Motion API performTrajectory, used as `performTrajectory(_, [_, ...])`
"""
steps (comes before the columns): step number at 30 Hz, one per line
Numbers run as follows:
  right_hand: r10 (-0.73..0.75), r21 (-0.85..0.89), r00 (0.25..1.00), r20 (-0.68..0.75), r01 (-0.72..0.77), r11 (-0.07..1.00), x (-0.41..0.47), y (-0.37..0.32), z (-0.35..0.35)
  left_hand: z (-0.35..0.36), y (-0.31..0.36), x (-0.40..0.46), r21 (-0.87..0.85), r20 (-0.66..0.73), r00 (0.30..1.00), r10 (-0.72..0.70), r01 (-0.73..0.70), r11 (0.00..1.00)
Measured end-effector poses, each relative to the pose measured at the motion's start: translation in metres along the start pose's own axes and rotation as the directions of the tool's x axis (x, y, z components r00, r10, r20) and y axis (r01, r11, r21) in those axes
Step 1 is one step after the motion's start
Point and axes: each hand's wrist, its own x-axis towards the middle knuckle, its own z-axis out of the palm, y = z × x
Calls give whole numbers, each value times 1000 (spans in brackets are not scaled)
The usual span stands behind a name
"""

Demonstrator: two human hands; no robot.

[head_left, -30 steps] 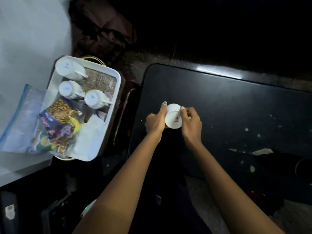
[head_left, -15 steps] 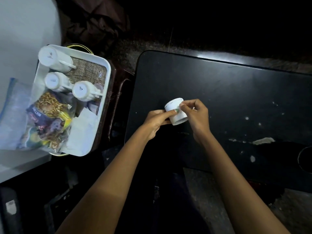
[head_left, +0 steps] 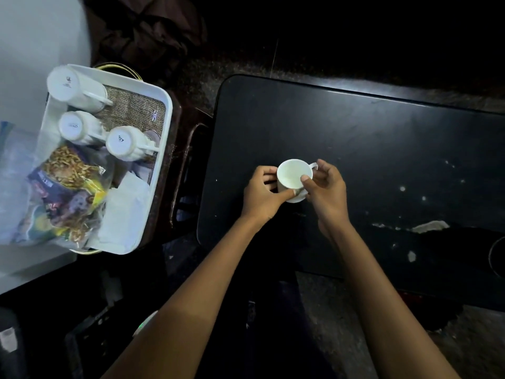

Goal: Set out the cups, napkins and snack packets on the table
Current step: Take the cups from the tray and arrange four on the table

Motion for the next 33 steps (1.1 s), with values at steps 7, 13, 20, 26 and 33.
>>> performTrajectory(7, [-4,-75,999,-53,0,997,9,17,-6,7,-13,12,111,87,982,168,-177,978])
performTrajectory(13, [-97,-181,992,-85,81,980,18,29,-3,13,-25,29,184,102,973,205,-221,958])
performTrajectory(20, [-171,-228,979,-112,142,963,20,35,7,21,-34,40,238,113,967,229,-250,938])
performTrajectory(26, [-216,-288,972,-95,181,940,25,40,6,20,-35,40,255,124,959,254,-278,926])
performTrajectory(33, [-236,-388,964,-124,172,905,20,38,5,19,-37,38,345,163,947,276,-316,884])
